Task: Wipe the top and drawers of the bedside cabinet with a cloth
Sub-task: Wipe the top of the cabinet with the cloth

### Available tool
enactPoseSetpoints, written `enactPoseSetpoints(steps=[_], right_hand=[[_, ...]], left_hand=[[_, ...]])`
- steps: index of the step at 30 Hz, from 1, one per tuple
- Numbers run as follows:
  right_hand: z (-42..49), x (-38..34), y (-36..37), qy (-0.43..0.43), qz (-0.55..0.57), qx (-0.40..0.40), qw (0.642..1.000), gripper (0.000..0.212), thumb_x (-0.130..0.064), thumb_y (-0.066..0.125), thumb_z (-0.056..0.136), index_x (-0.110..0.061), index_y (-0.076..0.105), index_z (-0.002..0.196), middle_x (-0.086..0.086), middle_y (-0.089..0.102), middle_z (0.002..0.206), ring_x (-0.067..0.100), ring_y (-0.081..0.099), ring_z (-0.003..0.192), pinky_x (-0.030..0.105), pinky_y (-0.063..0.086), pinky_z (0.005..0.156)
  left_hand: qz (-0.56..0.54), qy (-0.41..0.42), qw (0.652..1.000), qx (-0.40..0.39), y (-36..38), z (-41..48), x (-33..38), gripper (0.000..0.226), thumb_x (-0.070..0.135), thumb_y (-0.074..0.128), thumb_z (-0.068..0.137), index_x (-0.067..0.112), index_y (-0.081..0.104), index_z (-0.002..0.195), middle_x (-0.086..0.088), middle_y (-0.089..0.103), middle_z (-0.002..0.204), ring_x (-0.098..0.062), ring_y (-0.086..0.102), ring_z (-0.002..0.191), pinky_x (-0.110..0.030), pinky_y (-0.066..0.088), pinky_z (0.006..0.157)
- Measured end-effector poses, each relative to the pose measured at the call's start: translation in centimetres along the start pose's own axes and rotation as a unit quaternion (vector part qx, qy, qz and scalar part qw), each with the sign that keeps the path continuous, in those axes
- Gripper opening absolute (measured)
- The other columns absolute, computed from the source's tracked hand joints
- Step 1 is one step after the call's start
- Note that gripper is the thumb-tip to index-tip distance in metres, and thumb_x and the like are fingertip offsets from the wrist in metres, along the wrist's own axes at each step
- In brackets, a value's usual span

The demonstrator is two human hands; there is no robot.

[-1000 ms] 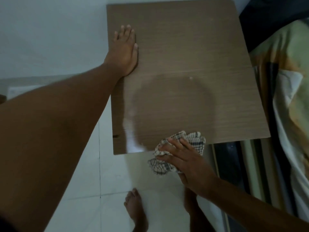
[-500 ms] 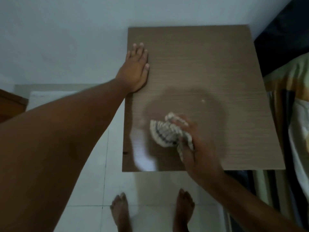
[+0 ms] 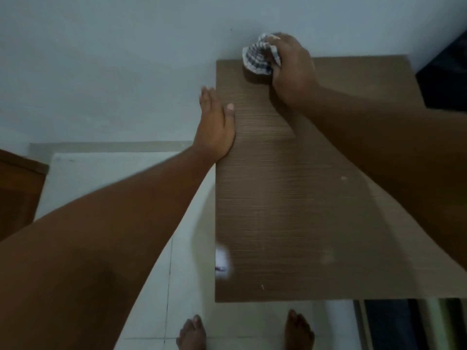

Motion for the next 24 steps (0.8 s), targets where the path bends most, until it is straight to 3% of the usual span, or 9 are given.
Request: enactPoseSetpoints(steps=[3, 5, 7, 13, 18, 20, 24], right_hand=[[2.2, -0.2, 2.0, -0.023, -0.083, -0.078, 0.993, 0.047, -0.018, 0.051, 0.096, -0.019, 0.051, 0.143, 0.007, 0.047, 0.149, 0.03, 0.045, 0.136, 0.035, 0.035, 0.114], [1.7, -0.1, 4.2, -0.039, -0.151, -0.143, 0.977, 0.049, -0.038, 0.041, 0.101, -0.025, 0.043, 0.148, 0.006, 0.038, 0.156, 0.036, 0.03, 0.145, 0.045, 0.027, 0.119], [0.7, 0.5, 5.7, -0.038, -0.181, -0.147, 0.972, 0.051, -0.045, 0.031, 0.102, -0.028, 0.037, 0.15, 0.004, 0.027, 0.162, 0.036, 0.017, 0.15, 0.051, 0.015, 0.123], [0.8, 0.6, 5.6, -0.028, -0.18, -0.14, 0.973, 0.051, -0.047, 0.031, 0.102, -0.032, 0.038, 0.15, 0.002, 0.024, 0.163, 0.032, 0.016, 0.151, 0.05, 0.012, 0.124], [-2.2, 0.4, 4.9, -0.046, -0.16, -0.149, 0.975, 0.047, -0.041, 0.035, 0.103, -0.032, 0.041, 0.149, 0.002, 0.029, 0.162, 0.031, 0.019, 0.151, 0.049, 0.015, 0.123], [-4.5, 0.5, 4.6, -0.047, -0.161, -0.138, 0.976, 0.046, -0.039, 0.038, 0.103, -0.031, 0.044, 0.147, 0.003, 0.031, 0.161, 0.031, 0.021, 0.151, 0.048, 0.016, 0.123], [-9.4, 0.0, 3.9, -0.074, -0.165, -0.132, 0.975, 0.045, -0.034, 0.04, 0.101, -0.027, 0.047, 0.145, 0.005, 0.037, 0.157, 0.032, 0.027, 0.148, 0.05, 0.023, 0.12]], left_hand=[[-0.007, 0.014, 1.0, -0.026, 0.3, 0.6, -0.5, 0.067, 0.037, 0.029, 0.11, -0.001, 0.005, 0.159, -0.017, -0.002, 0.169, -0.024, -0.001, 0.157, -0.02, 0.0, 0.119], [-0.001, 0.022, 0.999, -0.044, 0.5, 0.9, -0.5, 0.069, 0.037, 0.029, 0.11, -0.002, 0.002, 0.159, -0.016, -0.007, 0.169, -0.021, -0.002, 0.157, -0.015, -0.001, 0.115], [-0.003, 0.02, 0.998, -0.059, 0.7, 1.0, -0.5, 0.07, 0.037, 0.029, 0.11, -0.001, -0.002, 0.159, -0.015, -0.013, 0.169, -0.019, -0.003, 0.157, -0.014, -0.002, 0.112], [-0.009, 0.029, 0.997, -0.065, 0.4, 1.0, -0.6, 0.067, 0.03, 0.03, 0.11, -0.002, -0.002, 0.159, -0.018, -0.012, 0.168, -0.022, -0.003, 0.157, -0.014, -0.001, 0.115], [-0.026, 0.046, 0.997, -0.047, 0.4, 1.0, -0.8, 0.067, 0.035, 0.029, 0.108, -0.002, 0.006, 0.159, -0.021, 0.003, 0.167, -0.027, 0.006, 0.157, -0.036, 0.009, 0.129], [-0.034, 0.037, 0.998, -0.041, 0.4, 0.8, -0.6, 0.065, 0.033, 0.028, 0.109, -0.002, 0.005, 0.159, -0.021, 0.002, 0.168, -0.026, 0.004, 0.157, -0.033, 0.004, 0.129], [-0.05, 0.015, 0.998, -0.04, 0.2, 0.4, -0.4, 0.062, 0.031, 0.027, 0.111, -0.002, 0.005, 0.158, -0.02, -0.001, 0.168, -0.025, 0.001, 0.157, -0.014, -0.002, 0.116]])
Point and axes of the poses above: each hand's wrist, its own z-axis towards the middle knuckle, its own y-axis out of the palm, x = y × z, the point moved 2 cm from there along z, towards the middle knuckle
